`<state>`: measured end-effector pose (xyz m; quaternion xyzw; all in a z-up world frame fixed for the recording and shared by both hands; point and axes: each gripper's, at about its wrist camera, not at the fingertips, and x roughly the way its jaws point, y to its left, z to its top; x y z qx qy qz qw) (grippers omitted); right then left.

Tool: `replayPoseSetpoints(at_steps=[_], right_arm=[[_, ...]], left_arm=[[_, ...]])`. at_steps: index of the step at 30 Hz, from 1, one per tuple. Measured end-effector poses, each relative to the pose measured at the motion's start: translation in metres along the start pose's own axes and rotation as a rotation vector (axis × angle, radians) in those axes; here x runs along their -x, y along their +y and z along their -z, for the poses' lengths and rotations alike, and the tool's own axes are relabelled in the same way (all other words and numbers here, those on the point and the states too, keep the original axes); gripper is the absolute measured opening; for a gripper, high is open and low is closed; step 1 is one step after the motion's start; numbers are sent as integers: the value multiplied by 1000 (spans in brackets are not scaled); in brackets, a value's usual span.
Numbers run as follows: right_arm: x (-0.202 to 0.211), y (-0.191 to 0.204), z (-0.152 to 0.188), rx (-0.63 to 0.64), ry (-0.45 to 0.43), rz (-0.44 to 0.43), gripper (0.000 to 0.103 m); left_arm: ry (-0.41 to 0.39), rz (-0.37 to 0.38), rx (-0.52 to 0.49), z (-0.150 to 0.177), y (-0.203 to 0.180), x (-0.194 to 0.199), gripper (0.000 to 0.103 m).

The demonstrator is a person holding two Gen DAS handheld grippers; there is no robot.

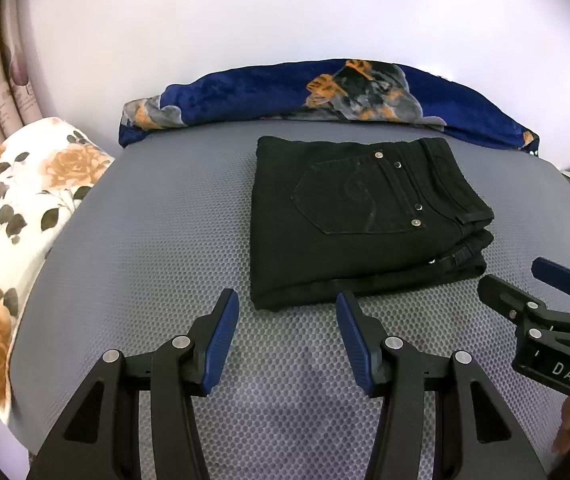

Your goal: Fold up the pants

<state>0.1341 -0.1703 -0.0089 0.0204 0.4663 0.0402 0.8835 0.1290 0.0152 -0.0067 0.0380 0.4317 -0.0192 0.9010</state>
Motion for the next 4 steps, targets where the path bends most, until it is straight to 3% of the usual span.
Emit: replayPoseSetpoints(at_steps=[4], right_arm=[[-1,0,0,3,1,2,82]], left_arm=[[11,12,13,-1,2,-2,52]])
